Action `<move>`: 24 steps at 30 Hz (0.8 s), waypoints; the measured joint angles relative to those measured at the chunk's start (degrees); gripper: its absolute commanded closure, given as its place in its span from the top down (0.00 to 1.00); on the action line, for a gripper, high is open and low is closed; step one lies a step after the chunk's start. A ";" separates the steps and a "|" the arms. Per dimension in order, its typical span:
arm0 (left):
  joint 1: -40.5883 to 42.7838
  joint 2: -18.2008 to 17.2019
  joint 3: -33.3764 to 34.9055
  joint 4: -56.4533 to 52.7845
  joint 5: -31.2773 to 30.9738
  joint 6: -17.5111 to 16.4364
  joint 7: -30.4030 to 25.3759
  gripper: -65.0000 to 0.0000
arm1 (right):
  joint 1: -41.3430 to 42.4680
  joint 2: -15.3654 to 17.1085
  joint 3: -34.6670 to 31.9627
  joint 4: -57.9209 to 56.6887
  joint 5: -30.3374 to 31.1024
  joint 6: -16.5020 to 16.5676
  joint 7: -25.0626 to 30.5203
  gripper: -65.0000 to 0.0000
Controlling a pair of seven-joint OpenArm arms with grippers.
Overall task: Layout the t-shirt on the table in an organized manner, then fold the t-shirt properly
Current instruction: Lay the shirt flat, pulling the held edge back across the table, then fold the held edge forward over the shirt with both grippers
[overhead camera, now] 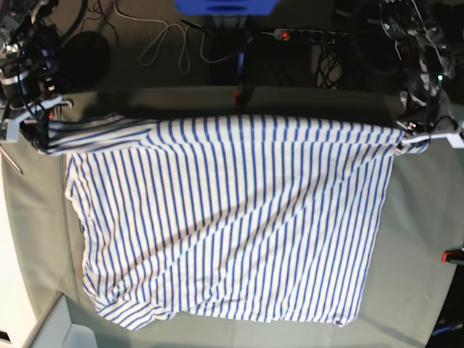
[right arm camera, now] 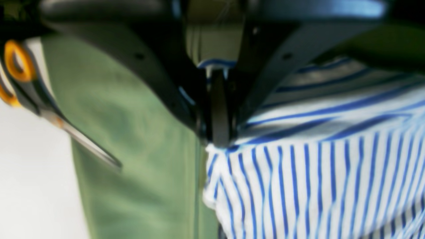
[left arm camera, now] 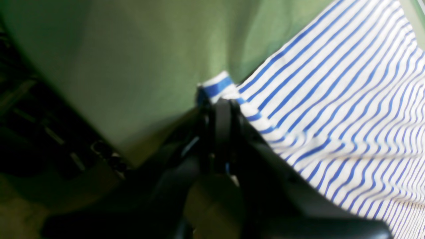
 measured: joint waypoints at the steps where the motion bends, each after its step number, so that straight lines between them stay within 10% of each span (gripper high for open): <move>1: -1.29 -0.09 0.00 -0.92 -0.11 -0.07 -0.20 0.00 | 1.09 0.61 -0.87 -1.03 -0.02 -0.07 -0.07 0.00; 24: -28.50 -5.40 9.62 -21.81 0.11 0.00 -1.01 0.00 | 29.33 9.20 -9.27 -29.29 -5.44 -0.15 0.11 0.00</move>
